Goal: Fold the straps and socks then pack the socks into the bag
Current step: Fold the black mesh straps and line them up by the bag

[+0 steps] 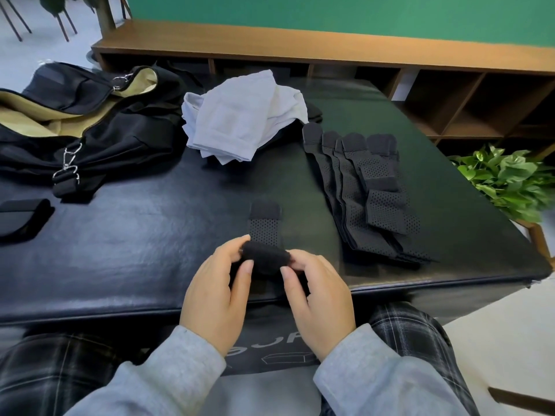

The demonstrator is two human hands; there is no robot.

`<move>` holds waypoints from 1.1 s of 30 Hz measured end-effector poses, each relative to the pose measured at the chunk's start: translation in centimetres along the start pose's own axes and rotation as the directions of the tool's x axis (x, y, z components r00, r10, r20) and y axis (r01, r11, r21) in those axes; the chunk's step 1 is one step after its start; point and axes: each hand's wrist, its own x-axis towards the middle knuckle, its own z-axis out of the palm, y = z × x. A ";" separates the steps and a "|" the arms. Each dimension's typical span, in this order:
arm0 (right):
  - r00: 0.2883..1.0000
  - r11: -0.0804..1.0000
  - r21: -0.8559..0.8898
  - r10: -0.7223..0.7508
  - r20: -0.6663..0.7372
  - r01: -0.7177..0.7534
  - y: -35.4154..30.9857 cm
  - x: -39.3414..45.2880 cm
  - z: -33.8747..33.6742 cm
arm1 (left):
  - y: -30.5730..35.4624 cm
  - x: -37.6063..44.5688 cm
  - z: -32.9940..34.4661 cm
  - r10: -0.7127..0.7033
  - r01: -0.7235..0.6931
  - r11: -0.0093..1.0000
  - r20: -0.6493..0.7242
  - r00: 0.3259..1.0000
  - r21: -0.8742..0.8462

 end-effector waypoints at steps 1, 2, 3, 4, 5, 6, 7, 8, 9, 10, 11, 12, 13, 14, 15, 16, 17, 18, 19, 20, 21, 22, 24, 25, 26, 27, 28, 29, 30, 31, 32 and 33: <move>1.000 0.999 0.033 0.023 0.004 -0.023 0.0 0.0 0.0 | 0.1 -0.1 0.0 -0.018 0.018 1.000 -0.018 1.000 -0.017; 0.999 0.997 0.064 0.042 0.000 -0.042 0.0 -0.1 0.0 | 0.0 -0.1 0.1 -0.033 0.032 0.999 -0.040 0.999 -0.031; 0.999 0.995 0.086 0.052 -0.009 -0.051 0.0 -0.1 0.0 | -0.1 -0.1 0.1 -0.041 0.039 0.998 -0.060 0.997 -0.044; 0.998 0.994 0.095 0.052 -0.020 -0.050 0.0 -0.1 0.1 | -0.2 0.0 0.1 -0.044 0.041 0.998 -0.067 0.997 -0.053; 0.999 0.995 0.087 0.043 -0.030 -0.040 -0.1 0.0 0.1 | -0.3 0.1 0.1 -0.029 0.026 0.999 -0.065 0.997 -0.043; 0.999 0.998 0.062 0.027 -0.038 -0.025 -0.1 0.0 0.2 | -0.4 0.2 0.1 0.015 -0.016 1.000 -0.059 0.998 -0.017; 0.999 1.000 0.020 0.005 -0.045 -0.004 -0.1 0.1 0.3 | -0.6 0.3 0.1 0.066 -0.065 0.998 -0.049 0.997 0.019; 0.999 0.999 -0.029 -0.021 -0.050 0.020 -0.1 0.1 0.4 | -0.7 0.3 0.1 0.100 -0.098 0.994 -0.033 0.994 0.046; 0.997 0.997 -0.072 -0.046 -0.055 0.042 0.0 0.1 0.4 | -0.7 0.4 0.1 0.110 -0.109 0.992 -0.015 0.994 0.067; 0.996 0.994 -0.096 -0.062 -0.058 0.057 0.2 0.1 0.5 | -0.7 0.4 0.1 0.112 -0.111 0.991 0.001 0.994 0.080; 0.996 0.992 -0.104 -0.071 -0.058 0.065 0.3 0.1 0.5 | -0.8 0.4 0.1 0.110 -0.111 0.989 0.014 0.994 0.097; 0.995 0.992 -0.106 -0.078 -0.055 0.072 0.4 0.1 0.5 | -0.8 0.5 0.2 0.110 -0.113 0.987 0.028 0.994 0.118; 0.995 0.991 -0.106 -0.086 -0.051 0.080 0.4 0.1 0.4 | -0.8 0.5 0.2 0.115 -0.119 0.983 0.042 0.993 0.139; 0.994 0.991 -0.103 -0.095 -0.046 0.089 0.5 0.1 0.4 | -0.9 0.5 0.2 0.126 -0.133 0.979 0.056 0.990 0.156; 0.994 0.990 -0.098 -0.101 -0.044 0.097 0.5 0.1 0.4 | -0.9 0.5 0.3 0.134 -0.145 0.973 0.069 0.989 0.177; 0.994 0.990 -0.095 -0.105 -0.043 0.101 0.5 0.0 0.4 | -1.0 0.5 0.3 0.140 -0.154 0.967 0.081 0.987 0.201; 0.993 0.990 -0.094 -0.109 -0.044 0.104 0.5 0.0 0.5 | -1.0 0.6 0.3 0.143 -0.160 0.962 0.091 0.986 0.221; 0.993 0.990 -0.094 -0.113 -0.047 0.108 0.6 0.0 0.5 | -1.0 0.6 0.4 0.148 -0.168 0.957 0.099 0.984 0.237; 0.992 0.989 -0.094 -0.118 -0.047 0.113 0.6 0.0 0.5 | -1.0 0.5 0.5 0.151 -0.173 0.951 0.103 0.983 0.257; 0.992 0.989 -0.090 -0.121 -0.045 0.117 0.6 0.0 0.5 | -1.0 0.5 0.6 0.154 -0.177 0.943 0.104 0.983 0.280; 0.992 0.990 -0.076 -0.118 -0.045 0.115 0.6 0.1 0.5 | -0.9 0.4 0.8 0.150 -0.175 0.936 0.103 0.983 0.305; 0.993 0.994 -0.045 -0.103 -0.049 0.101 0.5 0.1 0.4 | -0.9 0.4 0.9 0.147 -0.172 0.927 0.098 0.984 0.332; 0.997 0.997 0.066 -0.035 -0.073 0.040 0.4 0.2 0.2 | -0.8 0.4 1.0 0.139 -0.164 0.907 0.093 0.986 0.388; 0.996 0.993 0.122 0.008 -0.089 0.003 0.4 0.3 0.0 | -0.7 0.4 1.1 0.135 -0.160 0.899 0.090 0.987 0.408; 0.993 0.986 0.163 0.049 -0.104 -0.032 0.4 0.4 -0.1 | -0.7 0.4 1.2 0.132 -0.154 0.894 0.081 0.988 0.422; 0.990 0.980 0.190 0.085 -0.111 -0.063 0.3 0.5 -0.2 | -0.6 0.5 1.2 0.125 -0.144 0.890 0.072 0.990 0.433; 0.988 0.975 0.204 0.110 -0.109 -0.086 0.3 0.5 -0.3 | -0.5 0.5 1.2 0.117 -0.134 0.887 0.064 0.991 0.441; 0.987 0.973 0.208 0.123 -0.102 -0.099 0.3 0.6 -0.3 | -0.3 0.5 1.2 0.112 -0.127 0.887 0.060 0.992 0.444; 0.988 0.973 0.206 0.124 -0.097 -0.102 0.3 0.6 -0.4 | -0.2 0.6 1.3 0.112 -0.125 0.891 0.054 0.992 0.436; 0.988 0.974 0.202 0.122 -0.092 -0.102 0.2 0.5 -0.4 | -0.2 0.6 1.3 0.114 -0.125 0.899 0.052 0.992 0.419; 0.988 0.974 0.200 0.125 -0.088 -0.105 0.2 0.5 -0.4 | -0.2 0.6 1.3 0.116 -0.128 0.909 0.054 0.992 0.397; 0.988 0.972 0.204 0.133 -0.085 -0.113 0.1 0.5 -0.5 | -0.3 0.6 1.2 0.121 -0.136 0.919 0.062 0.991 0.371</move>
